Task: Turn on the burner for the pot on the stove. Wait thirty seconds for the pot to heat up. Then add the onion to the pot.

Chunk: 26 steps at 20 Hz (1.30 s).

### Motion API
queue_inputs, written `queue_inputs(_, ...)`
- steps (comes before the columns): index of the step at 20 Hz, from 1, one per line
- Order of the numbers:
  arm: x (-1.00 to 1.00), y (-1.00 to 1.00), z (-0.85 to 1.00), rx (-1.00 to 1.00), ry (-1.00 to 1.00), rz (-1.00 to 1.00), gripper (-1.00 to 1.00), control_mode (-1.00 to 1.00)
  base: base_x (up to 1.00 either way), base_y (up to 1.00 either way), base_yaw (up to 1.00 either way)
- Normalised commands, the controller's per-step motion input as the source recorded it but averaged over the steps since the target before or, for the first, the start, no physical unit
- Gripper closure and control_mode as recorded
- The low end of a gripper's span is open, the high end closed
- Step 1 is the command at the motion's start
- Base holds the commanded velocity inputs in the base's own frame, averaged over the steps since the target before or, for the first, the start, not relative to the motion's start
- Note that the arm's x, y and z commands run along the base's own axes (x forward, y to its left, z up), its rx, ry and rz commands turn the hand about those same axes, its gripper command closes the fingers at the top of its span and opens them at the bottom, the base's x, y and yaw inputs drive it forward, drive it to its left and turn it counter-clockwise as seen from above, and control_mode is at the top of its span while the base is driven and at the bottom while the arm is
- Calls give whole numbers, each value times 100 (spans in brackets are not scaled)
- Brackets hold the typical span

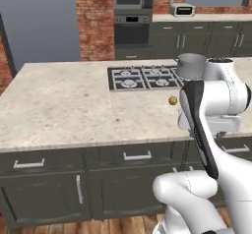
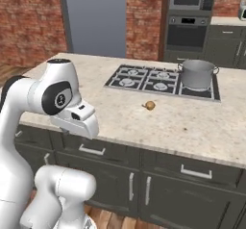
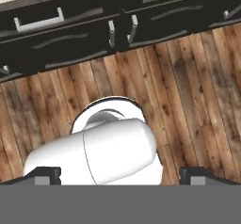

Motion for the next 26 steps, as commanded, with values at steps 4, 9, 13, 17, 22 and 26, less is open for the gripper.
queue_inputs(4, 0, 0, 0, 0, 0, 0, -100, 100, 69, -61, 4)
queue_inputs(9, 0, 0, 0, 0, 0, 0, -100, 100, 77, -3, 1)
queue_inputs(13, 0, 0, 0, 0, 0, 0, -100, 100, 24, -25, 0)
queue_inputs(17, 0, 0, 0, 0, 0, 0, -100, 100, 3, -1, 0)
queue_inputs(22, 0, 0, 0, 0, 0, 0, -100, 100, 0, 0, 0)
queue_inputs(26, 9, -4, 0, 0, -2, 0, -100, -100, 0, 0, 0)
